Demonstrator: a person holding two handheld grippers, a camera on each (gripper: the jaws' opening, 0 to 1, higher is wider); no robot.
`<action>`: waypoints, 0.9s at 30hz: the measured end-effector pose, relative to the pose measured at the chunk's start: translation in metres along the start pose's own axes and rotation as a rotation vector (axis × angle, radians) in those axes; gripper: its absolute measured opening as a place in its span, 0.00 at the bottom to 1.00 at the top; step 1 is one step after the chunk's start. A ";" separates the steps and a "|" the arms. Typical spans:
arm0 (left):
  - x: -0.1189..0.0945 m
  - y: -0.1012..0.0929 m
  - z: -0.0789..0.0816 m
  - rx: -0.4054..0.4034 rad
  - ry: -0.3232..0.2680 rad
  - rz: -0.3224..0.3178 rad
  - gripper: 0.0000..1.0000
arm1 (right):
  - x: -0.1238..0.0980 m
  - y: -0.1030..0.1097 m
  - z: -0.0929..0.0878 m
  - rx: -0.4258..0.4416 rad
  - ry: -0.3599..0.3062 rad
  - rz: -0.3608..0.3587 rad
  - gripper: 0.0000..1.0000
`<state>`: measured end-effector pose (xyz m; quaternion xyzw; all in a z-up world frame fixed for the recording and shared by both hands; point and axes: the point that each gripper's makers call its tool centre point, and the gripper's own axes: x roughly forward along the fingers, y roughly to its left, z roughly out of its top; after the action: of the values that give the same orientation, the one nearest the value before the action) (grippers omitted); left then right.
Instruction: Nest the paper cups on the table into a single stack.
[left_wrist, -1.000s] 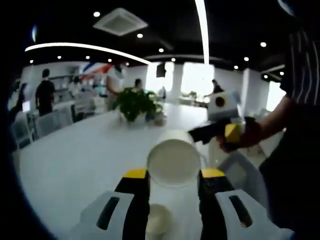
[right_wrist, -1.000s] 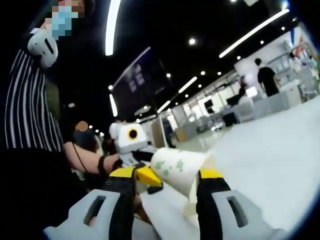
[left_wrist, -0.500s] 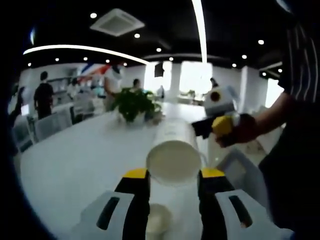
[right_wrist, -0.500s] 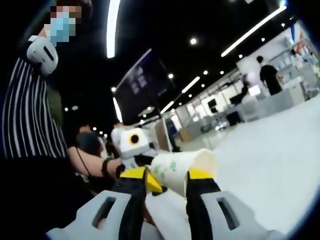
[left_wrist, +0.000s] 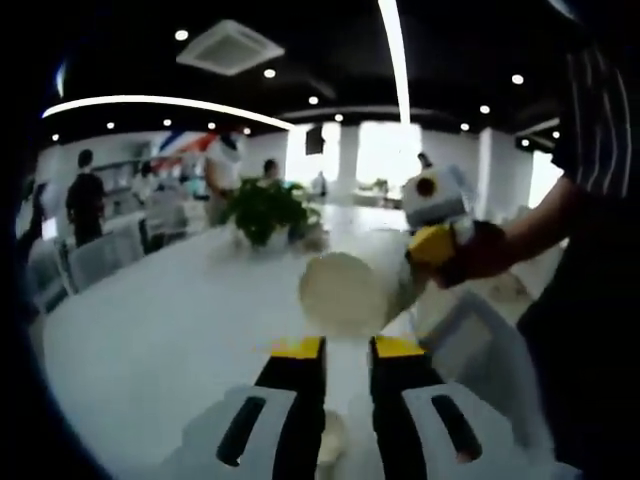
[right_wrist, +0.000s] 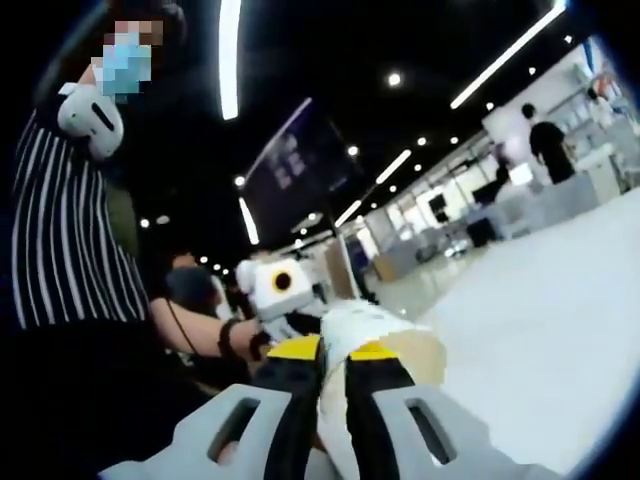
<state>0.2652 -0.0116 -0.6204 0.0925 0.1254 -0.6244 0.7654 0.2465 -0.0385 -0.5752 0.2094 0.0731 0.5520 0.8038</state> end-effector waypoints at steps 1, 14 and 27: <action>0.000 -0.002 -0.001 -0.023 0.004 0.000 0.02 | 0.000 0.001 -0.001 -0.008 0.002 0.002 0.03; -0.002 0.004 0.002 -0.054 -0.029 0.039 0.13 | 0.004 0.004 0.001 -0.076 0.021 0.010 0.00; -0.007 0.007 -0.006 -0.074 -0.038 0.065 0.14 | 0.009 0.001 0.001 -0.070 0.048 0.015 0.00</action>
<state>0.2707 -0.0016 -0.6238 0.0564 0.1310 -0.5956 0.7905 0.2491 -0.0296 -0.5729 0.1685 0.0714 0.5651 0.8044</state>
